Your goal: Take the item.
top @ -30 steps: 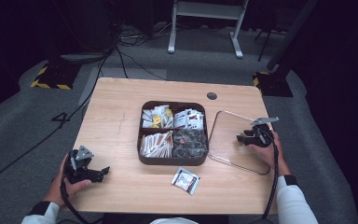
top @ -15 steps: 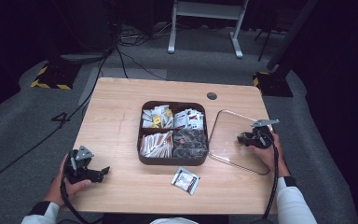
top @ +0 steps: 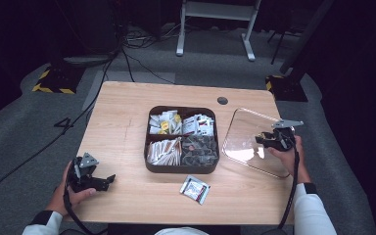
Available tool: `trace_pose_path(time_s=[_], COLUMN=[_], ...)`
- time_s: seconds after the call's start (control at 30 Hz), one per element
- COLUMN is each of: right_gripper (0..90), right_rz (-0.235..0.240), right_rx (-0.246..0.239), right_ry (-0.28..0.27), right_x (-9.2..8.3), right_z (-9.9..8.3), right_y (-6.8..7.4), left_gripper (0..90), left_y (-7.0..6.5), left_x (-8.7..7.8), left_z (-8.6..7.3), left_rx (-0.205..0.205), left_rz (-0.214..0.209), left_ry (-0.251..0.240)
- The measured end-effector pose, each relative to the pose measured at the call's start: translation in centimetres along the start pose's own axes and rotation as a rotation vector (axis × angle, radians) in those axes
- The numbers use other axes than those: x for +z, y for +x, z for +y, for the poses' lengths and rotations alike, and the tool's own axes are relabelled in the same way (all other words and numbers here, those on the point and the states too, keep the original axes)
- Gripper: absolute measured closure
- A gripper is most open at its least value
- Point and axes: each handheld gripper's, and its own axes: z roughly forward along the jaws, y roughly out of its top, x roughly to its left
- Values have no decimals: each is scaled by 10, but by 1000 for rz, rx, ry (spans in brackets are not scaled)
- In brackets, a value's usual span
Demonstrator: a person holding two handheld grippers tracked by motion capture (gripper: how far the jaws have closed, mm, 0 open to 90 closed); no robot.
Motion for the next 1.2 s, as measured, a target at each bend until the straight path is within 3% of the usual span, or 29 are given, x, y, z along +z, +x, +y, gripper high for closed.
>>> trace_pose_path(time_s=[0.2, 0.83, 1.2], right_gripper=[587, 587, 587], right_rz=[-3, 0, 1], right_rx=[-18, -47, -69], right_ry=[0, -88, -117], right_x=[-3, -33, -38], right_z=[6, 45, 70], right_y=[0, 9, 24], left_gripper=[2, 2, 2], left_y=[0, 0, 0], left_x=[0, 0, 0], left_z=[0, 0, 0], left_rx=[-1, 1, 2], left_rz=[1, -2, -3], left_ry=[0, -1, -1])
